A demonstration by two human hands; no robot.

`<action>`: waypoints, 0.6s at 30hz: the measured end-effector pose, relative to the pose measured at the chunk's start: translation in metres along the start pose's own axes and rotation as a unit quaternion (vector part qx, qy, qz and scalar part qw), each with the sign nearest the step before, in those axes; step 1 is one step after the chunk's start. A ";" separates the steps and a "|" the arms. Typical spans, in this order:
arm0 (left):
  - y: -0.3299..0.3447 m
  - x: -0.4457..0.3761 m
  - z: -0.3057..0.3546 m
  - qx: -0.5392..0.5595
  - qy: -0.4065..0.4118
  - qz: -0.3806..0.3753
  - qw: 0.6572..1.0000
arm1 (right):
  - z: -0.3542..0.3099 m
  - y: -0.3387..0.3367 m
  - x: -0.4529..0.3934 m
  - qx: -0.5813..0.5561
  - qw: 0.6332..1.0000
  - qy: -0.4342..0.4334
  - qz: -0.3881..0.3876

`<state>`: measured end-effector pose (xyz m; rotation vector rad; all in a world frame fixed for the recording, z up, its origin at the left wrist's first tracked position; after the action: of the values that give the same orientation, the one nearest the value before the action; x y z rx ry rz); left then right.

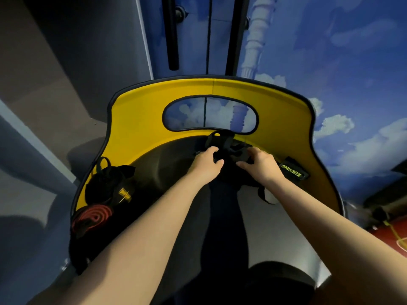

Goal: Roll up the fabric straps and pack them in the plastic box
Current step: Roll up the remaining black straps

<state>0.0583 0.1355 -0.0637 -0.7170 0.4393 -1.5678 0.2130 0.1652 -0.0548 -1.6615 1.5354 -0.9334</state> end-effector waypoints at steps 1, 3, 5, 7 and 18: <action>0.003 -0.011 0.004 0.001 -0.004 0.014 1.000 | 0.002 0.000 -0.005 -0.008 1.000 0.003 0.008; 0.008 -0.029 0.011 -0.018 -0.005 0.043 0.999 | 0.002 0.001 -0.014 -0.033 0.999 -0.003 0.021; 0.013 -0.045 0.013 -0.050 -0.011 0.058 0.997 | -0.002 0.000 -0.021 -0.068 0.997 -0.014 0.032; 0.019 -0.057 0.010 -0.095 -0.017 0.051 0.994 | -0.005 0.000 -0.025 -0.107 0.993 -0.029 0.044; -0.009 -0.048 -0.024 0.020 -0.046 0.160 0.986 | -0.013 0.001 -0.012 -0.157 0.984 -0.054 0.066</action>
<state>0.0361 0.1810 -0.0847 -0.6497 0.4291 -1.2342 0.2010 0.1771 -0.0501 -1.7648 1.7624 -0.5429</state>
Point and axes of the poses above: each hand's wrist, its own x-axis away from the middle knuckle, its own y-axis out of the palm, z = x × y, the point moved 10 cm from there along -x, towards the middle knuckle, and after that the axes turned 3 degrees about y, right-handed, at the moved point
